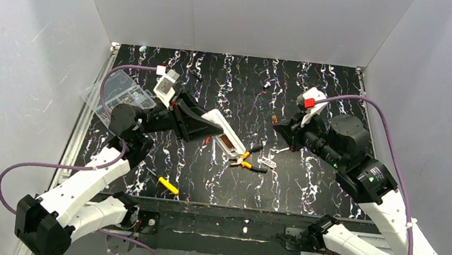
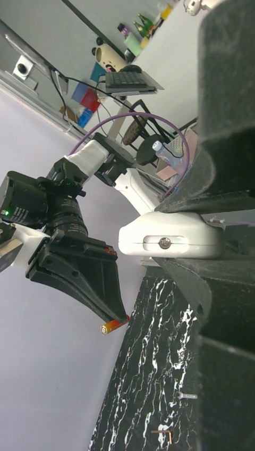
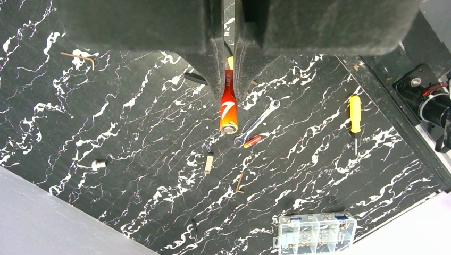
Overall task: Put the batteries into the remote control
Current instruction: Load the battery into the remote control.
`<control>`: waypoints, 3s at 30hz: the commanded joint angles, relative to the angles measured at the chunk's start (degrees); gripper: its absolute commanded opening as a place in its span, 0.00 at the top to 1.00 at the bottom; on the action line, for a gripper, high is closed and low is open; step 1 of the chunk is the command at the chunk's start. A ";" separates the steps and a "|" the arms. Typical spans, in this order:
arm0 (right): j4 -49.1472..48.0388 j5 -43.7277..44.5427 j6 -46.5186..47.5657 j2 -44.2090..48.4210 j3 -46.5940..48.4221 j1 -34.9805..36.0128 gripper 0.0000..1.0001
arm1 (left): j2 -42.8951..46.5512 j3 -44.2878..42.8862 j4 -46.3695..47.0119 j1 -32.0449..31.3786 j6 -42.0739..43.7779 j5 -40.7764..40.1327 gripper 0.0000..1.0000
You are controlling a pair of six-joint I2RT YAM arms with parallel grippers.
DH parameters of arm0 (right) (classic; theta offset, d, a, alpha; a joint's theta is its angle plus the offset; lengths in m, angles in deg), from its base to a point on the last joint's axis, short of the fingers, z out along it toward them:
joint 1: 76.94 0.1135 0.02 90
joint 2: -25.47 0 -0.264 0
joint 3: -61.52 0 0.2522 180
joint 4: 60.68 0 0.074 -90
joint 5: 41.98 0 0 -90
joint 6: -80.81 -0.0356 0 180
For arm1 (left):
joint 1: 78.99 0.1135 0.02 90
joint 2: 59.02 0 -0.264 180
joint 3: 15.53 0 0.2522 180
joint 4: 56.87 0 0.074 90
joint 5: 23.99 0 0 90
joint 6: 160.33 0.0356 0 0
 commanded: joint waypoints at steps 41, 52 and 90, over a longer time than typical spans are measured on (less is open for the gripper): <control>-11.33 -27.08 28.71 10.42 -9.99 0.67 0.99 | -3.99 5.57 7.15 -0.90 1.13 -17.98 1.00; 1.07 -13.42 10.94 0.98 5.14 0.71 0.99 | -10.20 4.79 6.57 -0.98 -16.12 -28.46 1.00; 48.01 -10.95 -11.00 -35.04 38.10 2.46 0.99 | -25.07 3.94 7.20 -8.78 -17.79 -18.26 1.00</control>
